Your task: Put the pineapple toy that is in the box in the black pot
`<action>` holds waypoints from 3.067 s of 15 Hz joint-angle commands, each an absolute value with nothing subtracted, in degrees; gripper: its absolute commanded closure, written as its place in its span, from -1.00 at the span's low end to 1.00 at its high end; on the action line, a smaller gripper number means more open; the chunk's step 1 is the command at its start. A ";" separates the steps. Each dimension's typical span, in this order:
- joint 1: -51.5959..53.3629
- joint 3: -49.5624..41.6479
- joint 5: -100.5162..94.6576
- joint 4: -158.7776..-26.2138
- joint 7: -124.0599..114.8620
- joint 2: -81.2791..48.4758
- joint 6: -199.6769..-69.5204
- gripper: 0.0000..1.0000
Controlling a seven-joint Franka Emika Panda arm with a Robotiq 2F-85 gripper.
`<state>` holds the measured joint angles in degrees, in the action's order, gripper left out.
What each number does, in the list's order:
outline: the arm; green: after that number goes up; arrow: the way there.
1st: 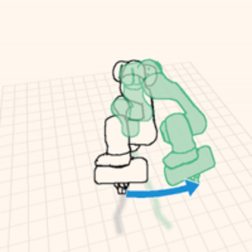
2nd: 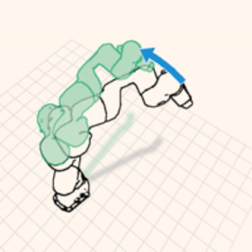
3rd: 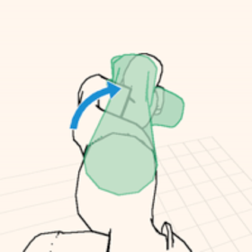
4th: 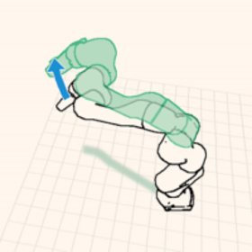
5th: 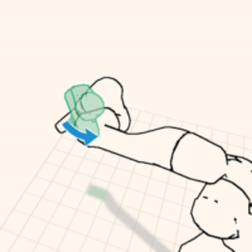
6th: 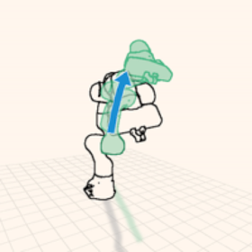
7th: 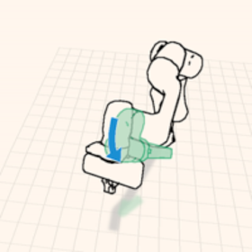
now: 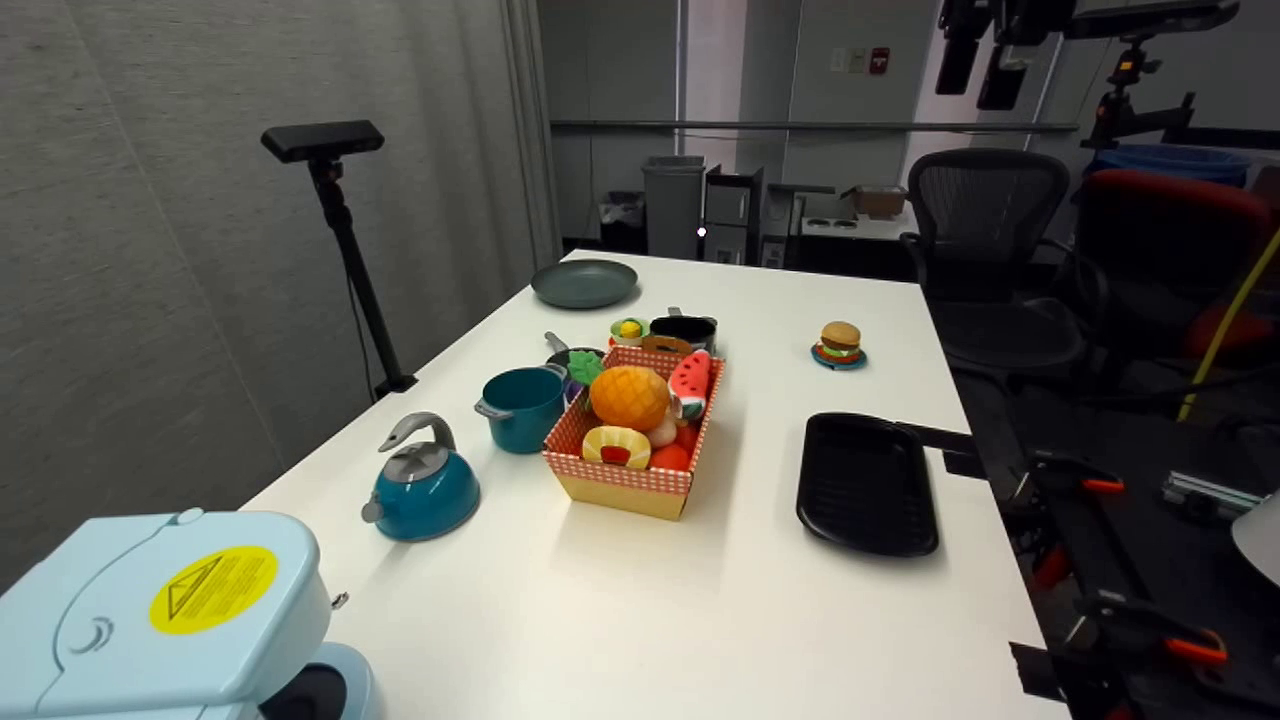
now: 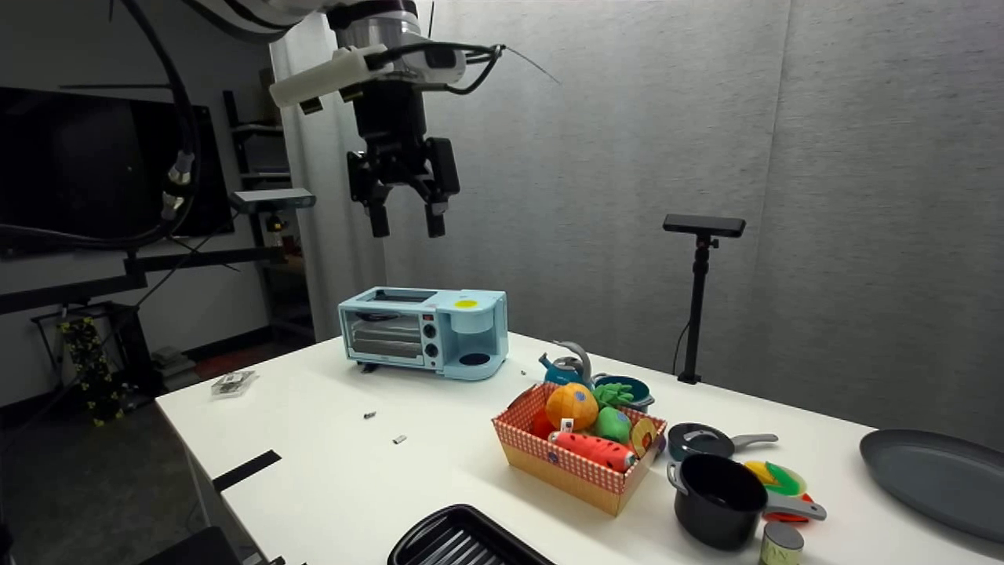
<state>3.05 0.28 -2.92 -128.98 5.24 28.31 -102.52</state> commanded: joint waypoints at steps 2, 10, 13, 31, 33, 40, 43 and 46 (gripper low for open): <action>1.05 -1.71 -4.61 -125.41 7.52 24.90 -102.34 -1.00; 1.17 -3.20 -6.38 -121.87 13.58 20.18 -103.34 -1.00; 0.73 -2.21 -6.96 -123.67 11.02 21.12 -102.79 -1.00; 0.78 -1.54 -6.49 -122.10 8.91 18.92 -103.47 -1.00; 0.71 -1.34 -6.52 -121.15 8.03 17.28 -104.04 -1.00; 0.71 -0.83 -6.48 -118.71 5.78 11.73 -106.69 -1.00; 0.76 -0.50 -6.52 -118.05 4.90 9.68 -107.46 -1.00; 0.73 -0.22 -6.84 -117.21 4.28 7.07 -108.74 -1.00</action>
<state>0.93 -0.72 -6.93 -119.72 5.83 10.21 -107.90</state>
